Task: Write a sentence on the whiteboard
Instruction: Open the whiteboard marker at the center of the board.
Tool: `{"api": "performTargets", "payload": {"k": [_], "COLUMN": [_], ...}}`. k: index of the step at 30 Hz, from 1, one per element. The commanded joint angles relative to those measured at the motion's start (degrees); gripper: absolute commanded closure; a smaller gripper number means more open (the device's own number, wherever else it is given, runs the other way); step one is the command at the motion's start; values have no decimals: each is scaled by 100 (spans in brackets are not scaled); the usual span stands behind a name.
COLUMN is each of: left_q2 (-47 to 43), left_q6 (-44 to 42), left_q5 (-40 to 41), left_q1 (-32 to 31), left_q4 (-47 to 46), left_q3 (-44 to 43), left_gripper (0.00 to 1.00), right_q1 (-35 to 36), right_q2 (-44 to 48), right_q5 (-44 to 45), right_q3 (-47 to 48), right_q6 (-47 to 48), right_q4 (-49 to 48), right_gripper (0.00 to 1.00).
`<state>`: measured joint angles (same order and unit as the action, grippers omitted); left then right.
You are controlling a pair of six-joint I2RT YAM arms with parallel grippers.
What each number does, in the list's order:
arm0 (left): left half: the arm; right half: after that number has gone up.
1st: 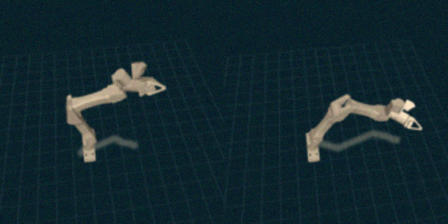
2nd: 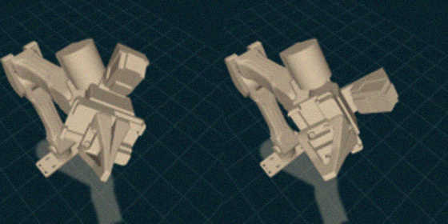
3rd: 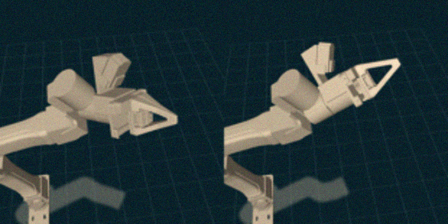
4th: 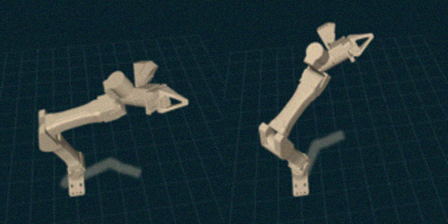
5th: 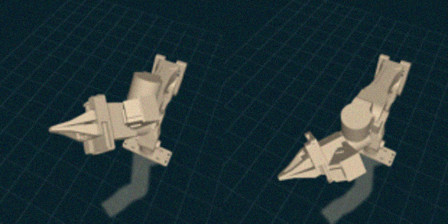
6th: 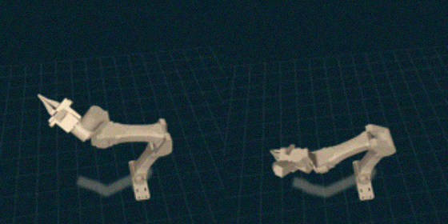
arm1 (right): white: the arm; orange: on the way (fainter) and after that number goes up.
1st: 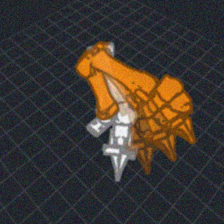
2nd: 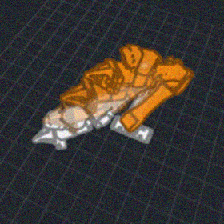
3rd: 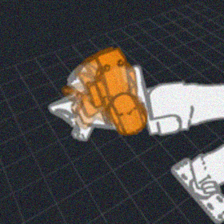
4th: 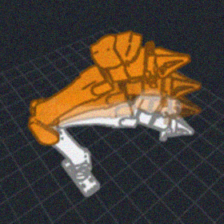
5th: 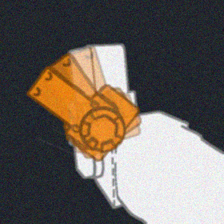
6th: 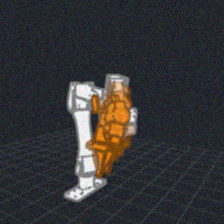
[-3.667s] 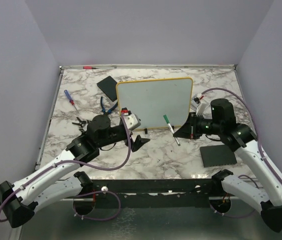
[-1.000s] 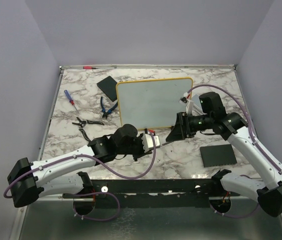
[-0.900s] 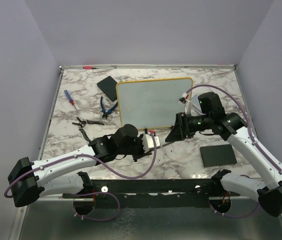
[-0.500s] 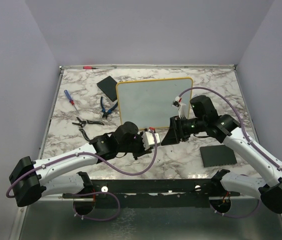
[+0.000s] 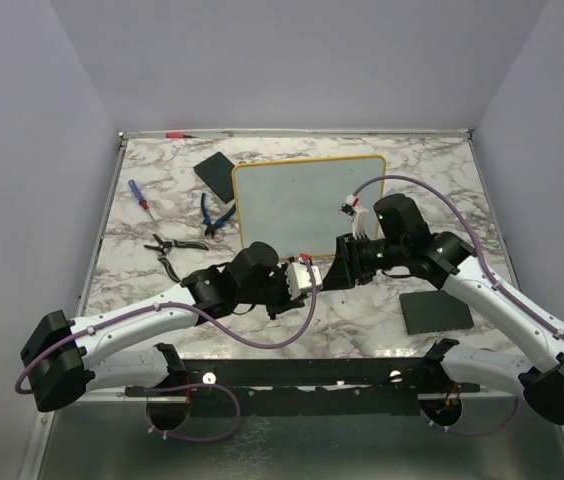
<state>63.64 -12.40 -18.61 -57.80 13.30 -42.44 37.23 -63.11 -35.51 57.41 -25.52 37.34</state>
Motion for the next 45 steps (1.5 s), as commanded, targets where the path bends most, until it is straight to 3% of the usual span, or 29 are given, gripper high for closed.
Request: {"api": "performTargets", "payload": {"k": [1,13,18,22,37,45], "left_q2": [43,70,70,66,-119,-40], "left_q6": [80,95,105,83,-48,-55], "left_q5": [-184,-217,-222,-186,401,580], "left_q1": [40,67,73,75,73,74], "left_q4": [25,32,32,22,-100,-91], "left_q3": [-159,-160,-160,-138,136,153], "left_gripper": [100,100,100,100,100,100], "right_q1": [163,324,361,365,356,231], "right_q2": [-85,-181,-196,-195,166,287], "right_q5": [210,327,329,342,945,745], "right_q3": [-13,-64,-81,-59,691,997], "right_q6": [44,108,117,137,860,1046], "right_q4": [-34,-25,-43,-19,1026,1329], "right_gripper": [60,71,83,100,100,100]}}
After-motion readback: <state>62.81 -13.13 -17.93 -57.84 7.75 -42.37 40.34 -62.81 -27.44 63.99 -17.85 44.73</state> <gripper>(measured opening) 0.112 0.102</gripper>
